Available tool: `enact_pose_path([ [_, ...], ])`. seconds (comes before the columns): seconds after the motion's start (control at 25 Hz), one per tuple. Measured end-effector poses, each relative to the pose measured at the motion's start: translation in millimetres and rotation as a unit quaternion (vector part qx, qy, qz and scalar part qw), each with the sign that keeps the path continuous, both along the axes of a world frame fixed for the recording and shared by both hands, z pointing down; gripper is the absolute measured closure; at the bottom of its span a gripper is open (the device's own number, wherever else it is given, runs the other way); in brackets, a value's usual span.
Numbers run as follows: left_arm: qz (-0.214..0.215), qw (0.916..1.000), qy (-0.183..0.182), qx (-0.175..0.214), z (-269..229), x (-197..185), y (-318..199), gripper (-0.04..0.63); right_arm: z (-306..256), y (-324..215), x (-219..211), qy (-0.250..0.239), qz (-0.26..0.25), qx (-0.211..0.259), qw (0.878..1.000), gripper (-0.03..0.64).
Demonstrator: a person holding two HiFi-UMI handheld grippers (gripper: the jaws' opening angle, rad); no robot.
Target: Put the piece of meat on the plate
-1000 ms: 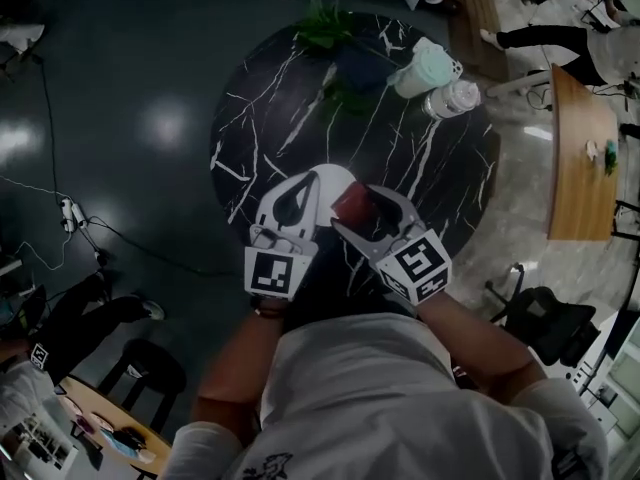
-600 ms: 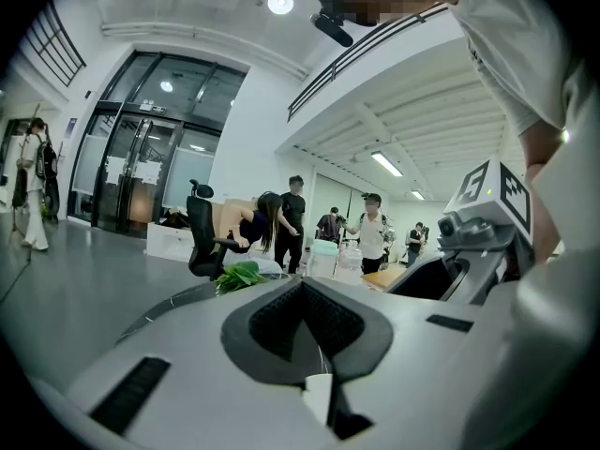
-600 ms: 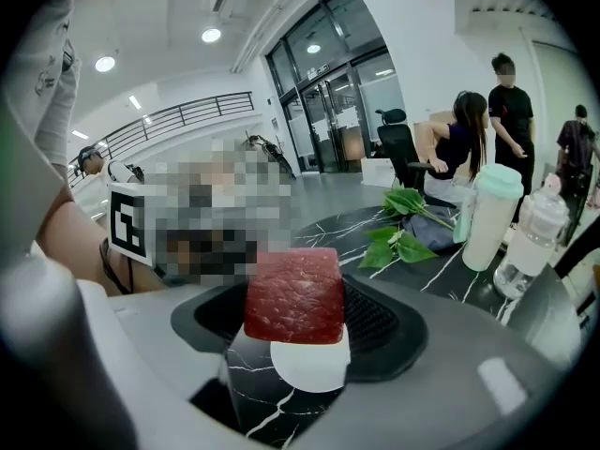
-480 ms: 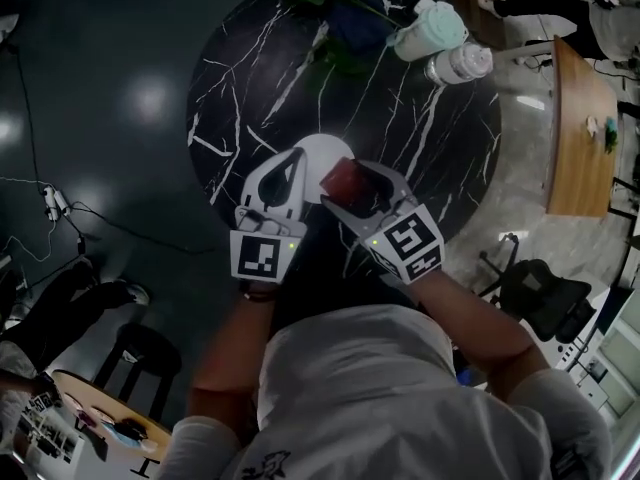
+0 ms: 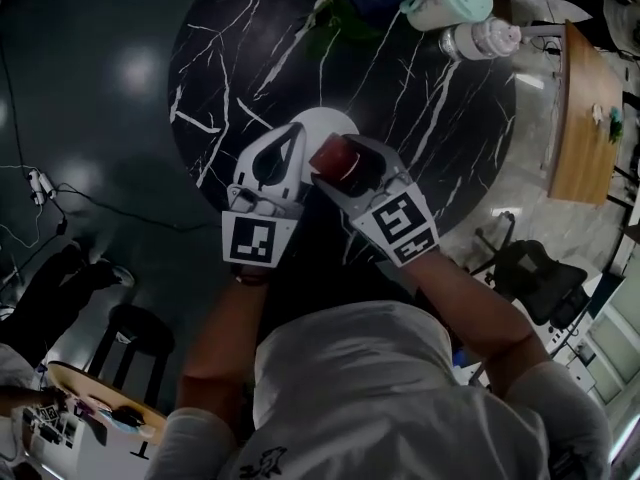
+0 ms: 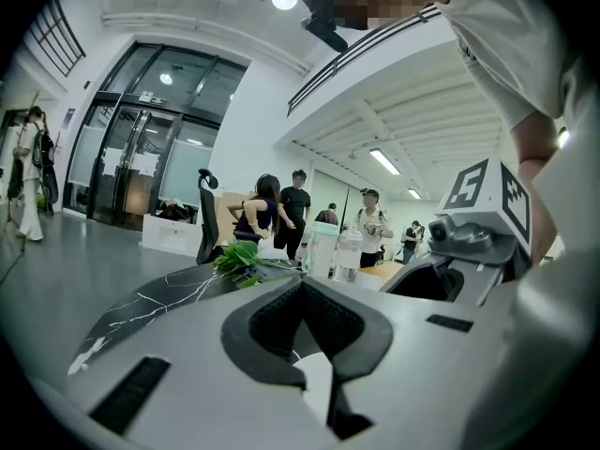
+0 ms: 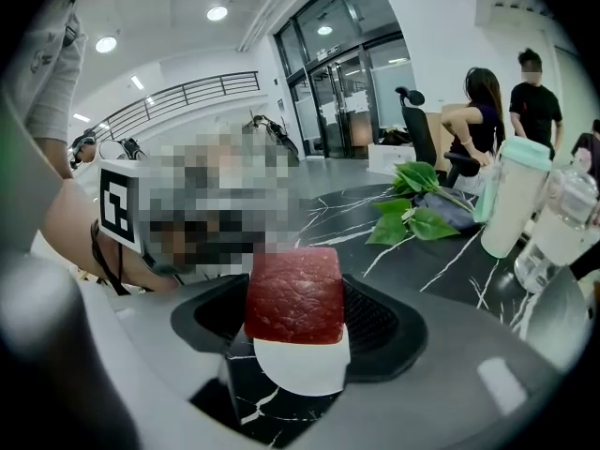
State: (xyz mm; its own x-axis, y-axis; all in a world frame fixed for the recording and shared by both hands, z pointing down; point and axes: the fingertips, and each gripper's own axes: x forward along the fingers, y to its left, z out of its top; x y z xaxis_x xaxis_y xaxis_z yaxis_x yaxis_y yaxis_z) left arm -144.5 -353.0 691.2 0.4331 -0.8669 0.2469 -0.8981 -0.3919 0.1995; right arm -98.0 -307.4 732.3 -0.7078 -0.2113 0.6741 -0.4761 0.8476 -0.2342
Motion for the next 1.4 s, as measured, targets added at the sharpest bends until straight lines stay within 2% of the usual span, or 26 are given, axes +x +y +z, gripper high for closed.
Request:
enact_pose_path([
  [0.72,0.019,0.9997,0.005,-0.012,51,6,2,0.591,82,11,3,0.07,-0.033,-0.027,0.997,0.319],
  [1.0,0.02,0.9995,0.014,-0.019,61,5,7,0.591,92,8,-1,0.079,-0.036,-0.02,0.996,0.319],
  [1.4,0.01,0.9998,0.004,-0.017,71,-3,5,0.591,104,8,3,0.114,-0.057,0.002,0.992,0.319],
])
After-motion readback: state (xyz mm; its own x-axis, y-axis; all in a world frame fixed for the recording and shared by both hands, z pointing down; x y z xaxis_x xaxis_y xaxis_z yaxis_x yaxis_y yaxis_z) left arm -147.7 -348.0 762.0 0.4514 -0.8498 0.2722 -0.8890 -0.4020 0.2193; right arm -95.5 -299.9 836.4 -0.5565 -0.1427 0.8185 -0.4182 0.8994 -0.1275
